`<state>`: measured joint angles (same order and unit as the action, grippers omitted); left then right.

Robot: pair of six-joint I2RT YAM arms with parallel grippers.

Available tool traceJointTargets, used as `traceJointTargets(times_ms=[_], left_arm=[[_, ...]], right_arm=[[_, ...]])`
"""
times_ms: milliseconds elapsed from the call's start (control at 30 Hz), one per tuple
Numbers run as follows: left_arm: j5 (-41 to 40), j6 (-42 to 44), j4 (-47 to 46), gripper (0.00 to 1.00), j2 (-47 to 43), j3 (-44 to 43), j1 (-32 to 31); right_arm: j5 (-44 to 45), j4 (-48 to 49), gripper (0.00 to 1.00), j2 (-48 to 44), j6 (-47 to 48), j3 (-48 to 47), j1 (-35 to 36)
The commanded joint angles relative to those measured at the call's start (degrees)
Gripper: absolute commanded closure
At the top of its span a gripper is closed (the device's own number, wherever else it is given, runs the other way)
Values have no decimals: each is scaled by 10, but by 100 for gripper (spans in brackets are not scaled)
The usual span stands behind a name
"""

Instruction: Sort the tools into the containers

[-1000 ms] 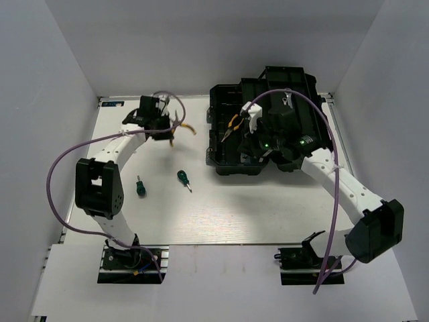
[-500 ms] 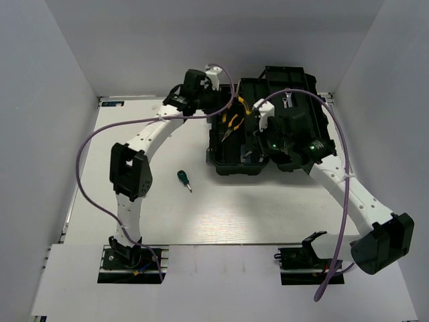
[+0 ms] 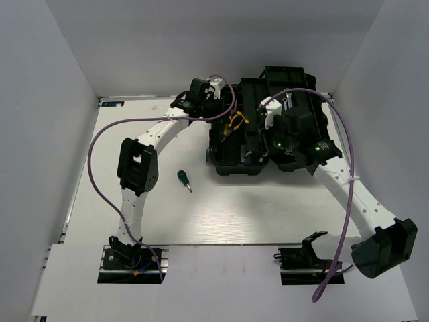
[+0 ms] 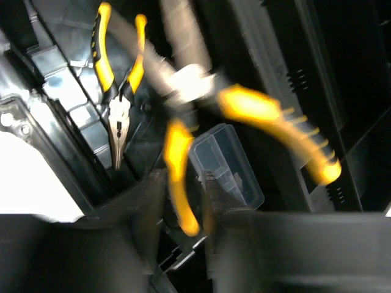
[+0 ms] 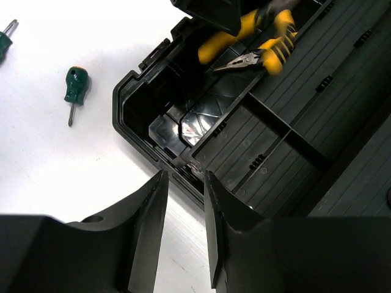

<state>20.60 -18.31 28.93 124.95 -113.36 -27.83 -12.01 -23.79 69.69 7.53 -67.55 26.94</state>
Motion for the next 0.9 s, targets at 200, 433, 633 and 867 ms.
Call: traceJointTargets(times_ms=[200, 433, 633, 867], left_arm=[[24, -14, -25, 29, -15, -5, -1], [-43, -14, -16, 44, -99, 29, -1], [-226, -58, -63, 100, -426, 384, 17], [-484, -243, 103, 16, -709, 652, 28]], right_arm=[[-16, 24, 62, -19, -9, 15, -12], [-186, -17, 58, 34, 40, -8, -3], [-138, -85, 66, 138, 72, -72, 107], [-48, -75, 40, 300, 14, -178, 239]])
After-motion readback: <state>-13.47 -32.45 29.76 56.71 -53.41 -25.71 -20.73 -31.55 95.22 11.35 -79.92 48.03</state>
